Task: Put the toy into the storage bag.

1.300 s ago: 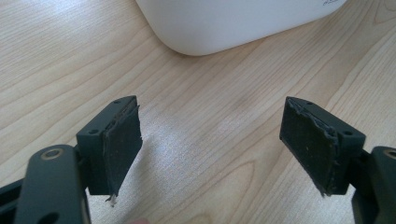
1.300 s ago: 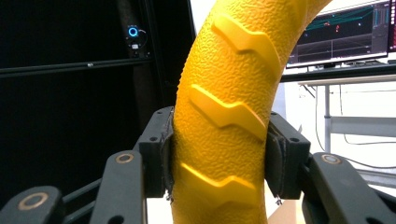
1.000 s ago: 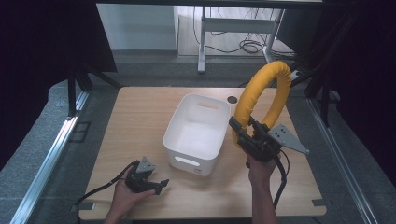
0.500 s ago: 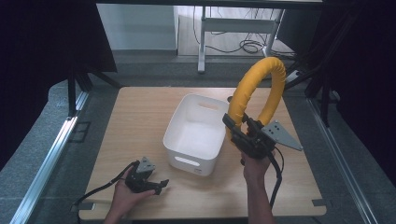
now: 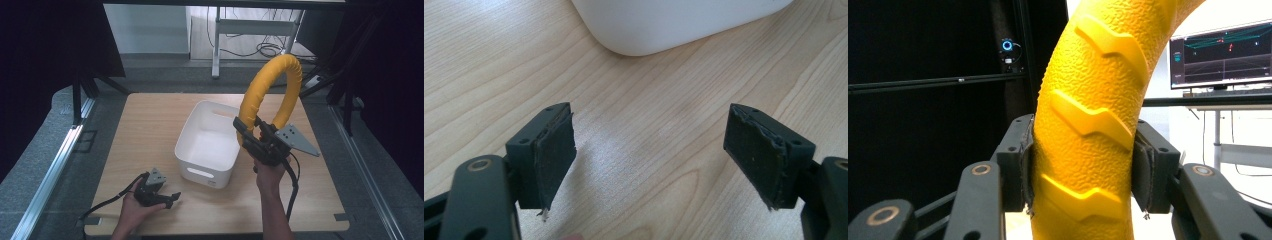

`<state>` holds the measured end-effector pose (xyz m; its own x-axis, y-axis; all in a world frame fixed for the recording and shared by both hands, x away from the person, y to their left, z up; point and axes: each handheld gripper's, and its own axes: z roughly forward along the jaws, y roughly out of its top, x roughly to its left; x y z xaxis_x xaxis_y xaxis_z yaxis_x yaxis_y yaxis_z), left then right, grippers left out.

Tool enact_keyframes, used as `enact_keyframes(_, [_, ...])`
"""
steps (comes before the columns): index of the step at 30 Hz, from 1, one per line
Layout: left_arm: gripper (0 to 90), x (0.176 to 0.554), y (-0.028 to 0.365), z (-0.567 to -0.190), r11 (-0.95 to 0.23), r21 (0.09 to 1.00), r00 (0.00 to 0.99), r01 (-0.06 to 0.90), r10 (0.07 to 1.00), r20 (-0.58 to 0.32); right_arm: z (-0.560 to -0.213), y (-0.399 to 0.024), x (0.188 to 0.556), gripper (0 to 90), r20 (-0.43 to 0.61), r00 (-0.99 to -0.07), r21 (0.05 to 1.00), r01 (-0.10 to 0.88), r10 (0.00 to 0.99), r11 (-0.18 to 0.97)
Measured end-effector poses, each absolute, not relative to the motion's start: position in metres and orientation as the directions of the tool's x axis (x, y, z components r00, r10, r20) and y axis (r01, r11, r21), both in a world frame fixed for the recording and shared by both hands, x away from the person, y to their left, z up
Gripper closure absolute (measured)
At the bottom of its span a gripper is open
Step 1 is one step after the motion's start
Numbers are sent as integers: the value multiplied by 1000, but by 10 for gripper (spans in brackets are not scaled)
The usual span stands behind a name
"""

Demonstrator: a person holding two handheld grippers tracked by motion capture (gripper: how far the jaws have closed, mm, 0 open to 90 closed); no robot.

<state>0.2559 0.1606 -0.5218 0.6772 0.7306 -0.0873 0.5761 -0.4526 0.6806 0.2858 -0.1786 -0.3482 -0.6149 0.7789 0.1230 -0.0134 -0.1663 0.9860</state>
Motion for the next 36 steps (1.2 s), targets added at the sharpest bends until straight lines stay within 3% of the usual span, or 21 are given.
enact_keyframes(36, [208,256,161,-522,-468,676,688,569,721,-80,-336,-141,301,505,137,-648,984,1,749,-179])
